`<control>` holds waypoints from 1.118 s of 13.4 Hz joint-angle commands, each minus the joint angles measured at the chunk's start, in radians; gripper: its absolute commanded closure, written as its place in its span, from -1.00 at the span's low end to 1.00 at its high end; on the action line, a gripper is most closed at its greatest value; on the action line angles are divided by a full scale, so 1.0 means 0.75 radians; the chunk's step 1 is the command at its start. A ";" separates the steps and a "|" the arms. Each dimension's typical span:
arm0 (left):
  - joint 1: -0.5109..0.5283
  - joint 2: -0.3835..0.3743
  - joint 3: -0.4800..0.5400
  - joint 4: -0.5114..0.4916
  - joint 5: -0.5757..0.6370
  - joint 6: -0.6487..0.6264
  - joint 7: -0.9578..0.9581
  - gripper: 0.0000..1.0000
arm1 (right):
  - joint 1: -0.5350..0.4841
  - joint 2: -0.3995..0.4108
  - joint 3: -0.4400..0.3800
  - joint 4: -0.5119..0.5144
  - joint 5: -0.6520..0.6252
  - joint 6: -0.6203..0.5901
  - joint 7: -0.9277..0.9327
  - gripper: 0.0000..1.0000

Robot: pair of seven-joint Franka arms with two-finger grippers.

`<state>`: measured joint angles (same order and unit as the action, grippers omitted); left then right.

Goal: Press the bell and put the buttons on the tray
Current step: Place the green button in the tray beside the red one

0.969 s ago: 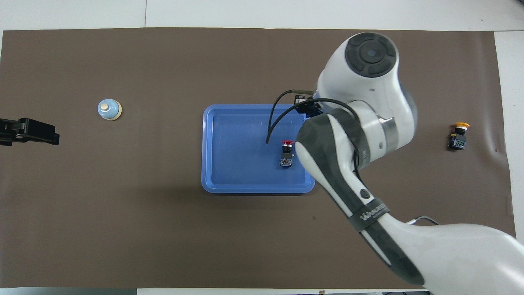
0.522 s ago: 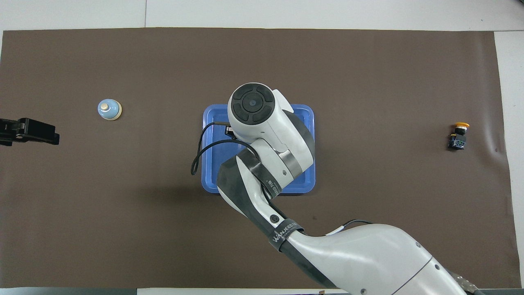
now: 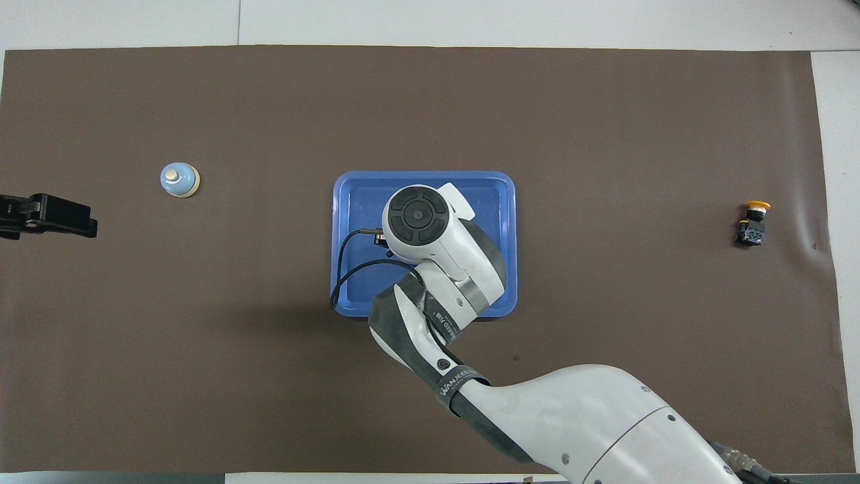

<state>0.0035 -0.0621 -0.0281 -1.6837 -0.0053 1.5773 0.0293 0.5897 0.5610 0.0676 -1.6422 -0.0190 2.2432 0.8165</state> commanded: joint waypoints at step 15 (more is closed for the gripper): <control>-0.007 -0.024 0.009 -0.021 -0.007 0.002 0.002 -1.00 | -0.403 -0.247 -0.014 0.142 -0.005 -0.362 -0.028 -1.00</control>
<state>0.0035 -0.0621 -0.0281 -1.6837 -0.0053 1.5773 0.0293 0.3776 0.4254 0.0418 -1.5147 -0.0217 2.0002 0.8808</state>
